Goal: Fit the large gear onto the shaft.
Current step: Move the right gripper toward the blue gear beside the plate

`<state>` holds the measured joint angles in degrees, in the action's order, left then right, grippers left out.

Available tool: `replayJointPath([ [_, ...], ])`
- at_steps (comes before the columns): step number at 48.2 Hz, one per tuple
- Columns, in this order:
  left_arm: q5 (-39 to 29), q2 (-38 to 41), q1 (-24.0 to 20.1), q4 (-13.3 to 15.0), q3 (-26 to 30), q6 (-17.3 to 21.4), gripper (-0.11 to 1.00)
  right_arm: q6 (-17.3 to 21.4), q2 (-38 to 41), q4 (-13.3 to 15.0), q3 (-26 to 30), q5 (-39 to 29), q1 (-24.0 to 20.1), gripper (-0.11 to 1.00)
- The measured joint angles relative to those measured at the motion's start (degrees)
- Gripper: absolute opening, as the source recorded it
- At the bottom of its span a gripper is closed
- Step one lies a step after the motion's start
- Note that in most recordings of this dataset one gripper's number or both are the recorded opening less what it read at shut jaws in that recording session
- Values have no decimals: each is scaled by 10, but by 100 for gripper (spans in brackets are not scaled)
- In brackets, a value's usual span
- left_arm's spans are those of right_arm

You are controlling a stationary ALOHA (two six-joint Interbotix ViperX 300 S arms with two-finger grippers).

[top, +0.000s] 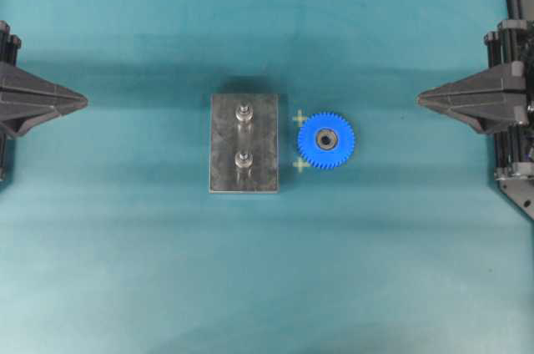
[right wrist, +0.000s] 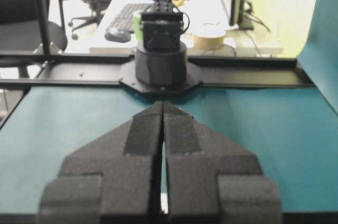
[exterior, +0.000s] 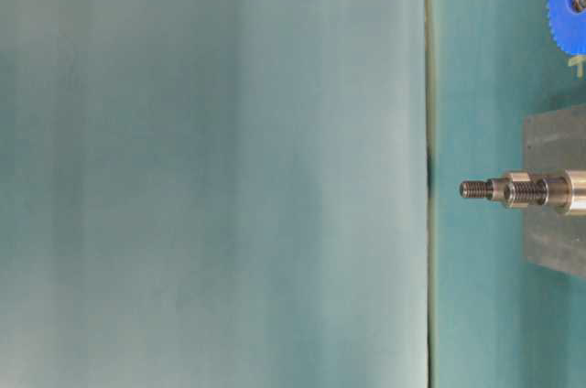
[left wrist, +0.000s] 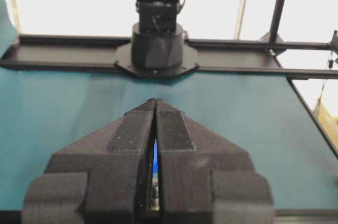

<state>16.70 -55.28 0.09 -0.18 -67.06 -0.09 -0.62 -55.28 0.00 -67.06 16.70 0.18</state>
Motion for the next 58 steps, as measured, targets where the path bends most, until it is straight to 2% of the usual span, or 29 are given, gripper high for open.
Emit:
replayJointPath([
  [3,-4,5,0,-1,1,-19,0,8,0,-11,-3,-4,0,1],
  [7,-18,25,4,-3,1,-55,0,30,1,-64,-7,-33,4,1],
  [10,-25,37,6,-4,3,-62,0,45,1,-94,-7,-73,11,1],
  [14,-40,53,8,-5,10,-59,0,56,2,-110,-6,-133,19,1],
  [22,-91,98,9,-5,20,-35,0,59,17,-112,22,-249,41,1],
  [28,-127,138,8,-6,31,-18,0,59,49,-112,37,-308,63,1],
  [32,-138,168,9,-5,38,-9,0,59,77,-112,52,-327,71,1],
  [45,-147,234,9,-6,51,-4,0,59,200,-84,104,-388,76,1],
  [58,-151,269,9,-6,62,16,0,59,308,-78,151,-401,89,4],
])
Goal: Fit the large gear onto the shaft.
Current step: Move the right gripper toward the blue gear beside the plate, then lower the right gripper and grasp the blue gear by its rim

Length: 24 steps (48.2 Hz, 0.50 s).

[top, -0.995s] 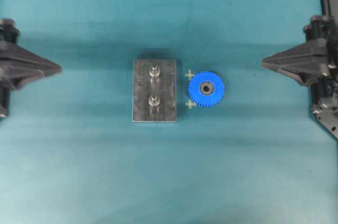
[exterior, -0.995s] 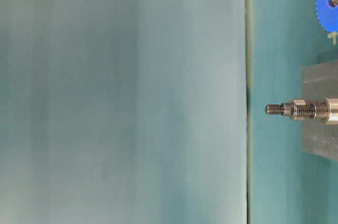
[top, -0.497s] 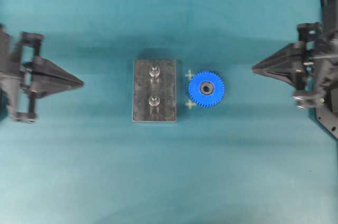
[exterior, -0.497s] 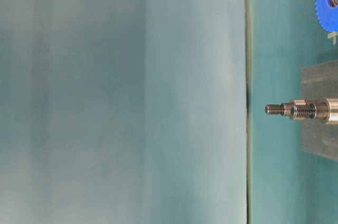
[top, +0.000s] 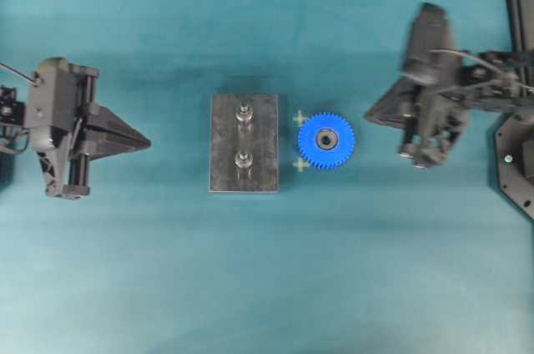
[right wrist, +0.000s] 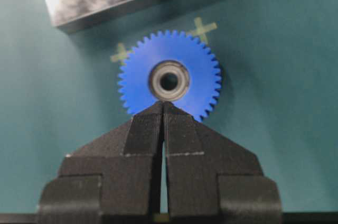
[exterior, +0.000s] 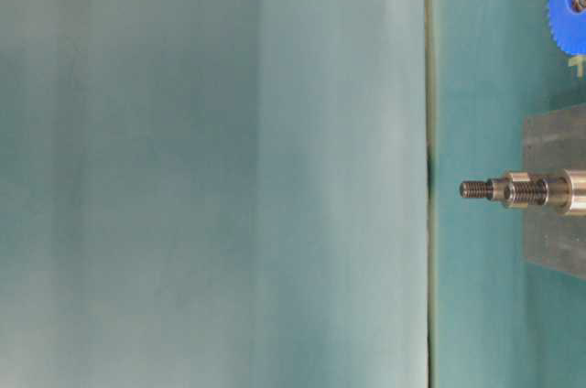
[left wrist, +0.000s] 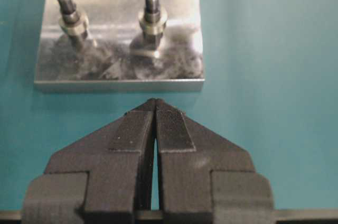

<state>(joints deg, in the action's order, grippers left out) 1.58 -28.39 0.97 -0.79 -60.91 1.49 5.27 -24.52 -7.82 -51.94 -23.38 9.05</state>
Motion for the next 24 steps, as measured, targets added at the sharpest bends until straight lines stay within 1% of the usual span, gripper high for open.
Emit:
replayJointPath([
  [3,0,4,0,0,1,4,0,0,25,1,11,-5,7,14],
  [5,0,5,-1,0,2,4,0,0,39,2,18,-9,9,22],
  [7,0,7,0,0,2,3,0,0,50,5,24,-11,11,33],
  [13,1,8,0,1,2,4,0,0,80,22,33,-15,11,72],
  [17,0,10,0,0,2,4,0,-1,99,27,40,-14,11,91],
  [19,0,11,0,0,2,4,0,-1,109,31,45,-14,11,93],
  [24,0,15,0,0,2,3,0,-1,132,37,53,-13,11,92],
])
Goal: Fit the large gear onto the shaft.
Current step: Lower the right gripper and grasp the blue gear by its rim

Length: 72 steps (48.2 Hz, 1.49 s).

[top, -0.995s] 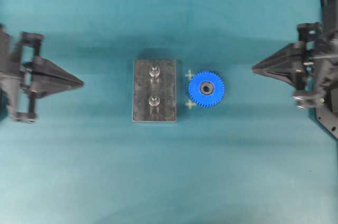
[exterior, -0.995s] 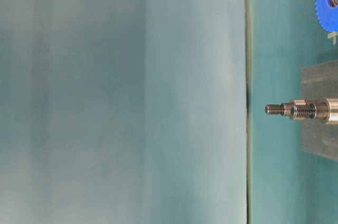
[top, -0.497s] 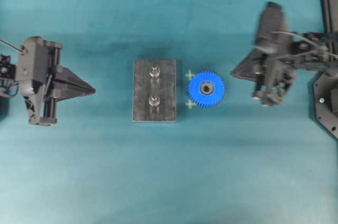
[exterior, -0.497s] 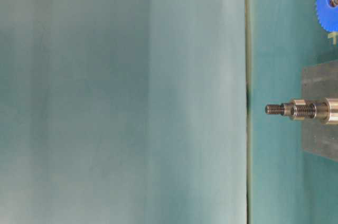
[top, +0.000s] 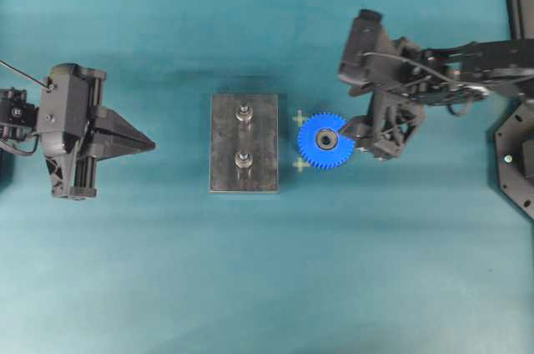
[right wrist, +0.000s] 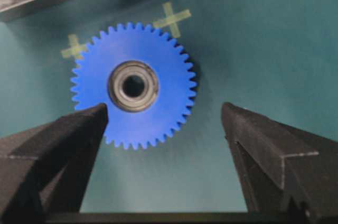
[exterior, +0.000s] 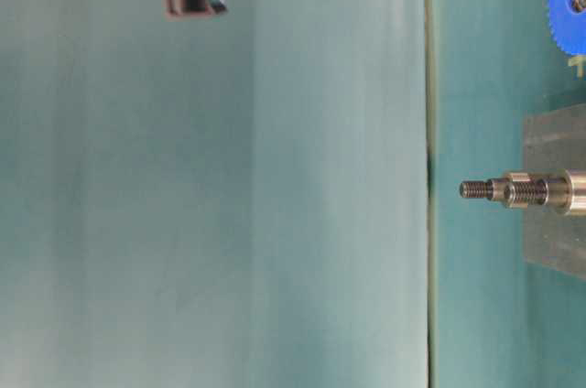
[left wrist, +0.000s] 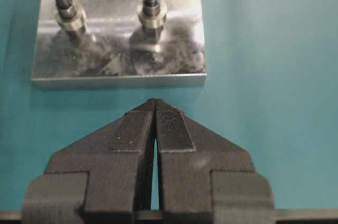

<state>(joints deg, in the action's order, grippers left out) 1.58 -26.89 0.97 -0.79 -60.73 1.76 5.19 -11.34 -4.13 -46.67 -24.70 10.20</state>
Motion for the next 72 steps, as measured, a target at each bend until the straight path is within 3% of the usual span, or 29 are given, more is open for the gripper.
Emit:
replayJointPath([
  [8,0,18,0,0,1,-4,0,-2,50,16,20,-4,1,92],
  [23,0,25,-1,0,6,-4,0,-18,134,18,71,-51,4,92],
  [47,0,32,0,0,7,-5,0,-23,169,18,85,-57,4,90],
  [53,0,33,0,0,8,-6,0,-21,173,18,91,-60,3,81],
  [60,0,33,0,0,11,-6,0,-19,174,17,98,-64,0,49],
  [72,0,33,0,0,12,-7,0,-19,181,17,116,-101,0,48],
])
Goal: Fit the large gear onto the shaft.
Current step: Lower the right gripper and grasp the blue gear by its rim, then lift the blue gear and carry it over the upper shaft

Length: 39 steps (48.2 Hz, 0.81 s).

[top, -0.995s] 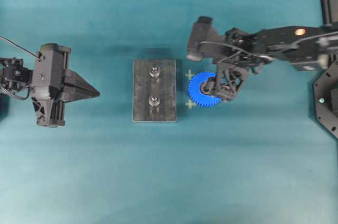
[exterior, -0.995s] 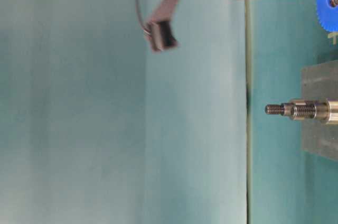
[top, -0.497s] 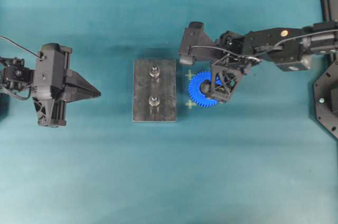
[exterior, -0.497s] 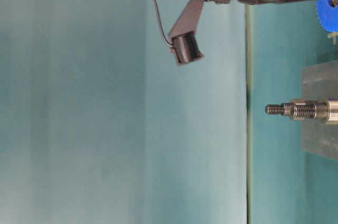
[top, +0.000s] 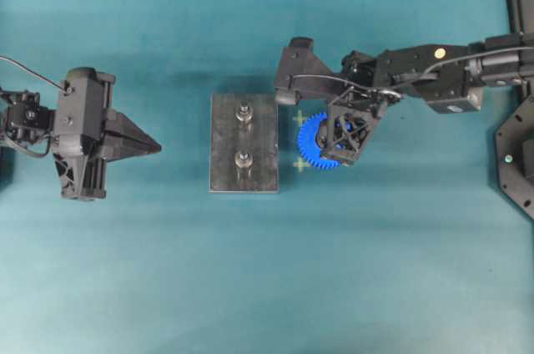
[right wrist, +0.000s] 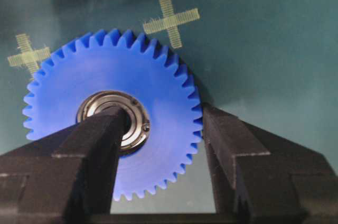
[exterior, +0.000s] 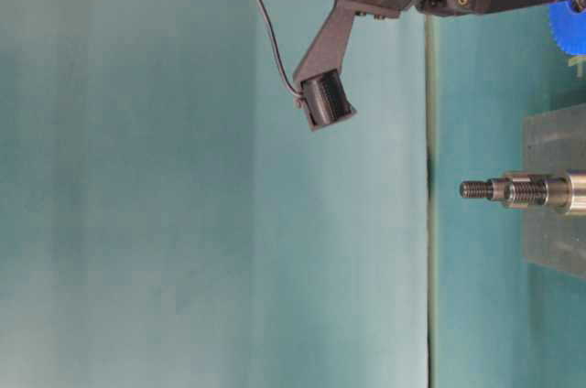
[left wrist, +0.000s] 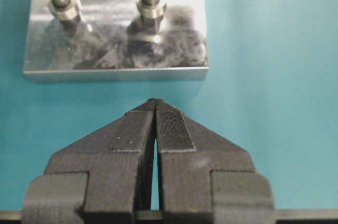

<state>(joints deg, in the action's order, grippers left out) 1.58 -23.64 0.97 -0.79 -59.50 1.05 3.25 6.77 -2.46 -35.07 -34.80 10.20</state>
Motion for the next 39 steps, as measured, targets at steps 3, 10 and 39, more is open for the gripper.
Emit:
replayJointPath([
  [3,0,0,0,0,0,0,0,1,0,0,4,-9,1,48],
  [10,0,0,0,0,0,-1,0,3,-3,-2,33,-47,5,48],
  [39,1,-1,0,0,4,-40,0,3,24,-5,260,-178,19,48],
])
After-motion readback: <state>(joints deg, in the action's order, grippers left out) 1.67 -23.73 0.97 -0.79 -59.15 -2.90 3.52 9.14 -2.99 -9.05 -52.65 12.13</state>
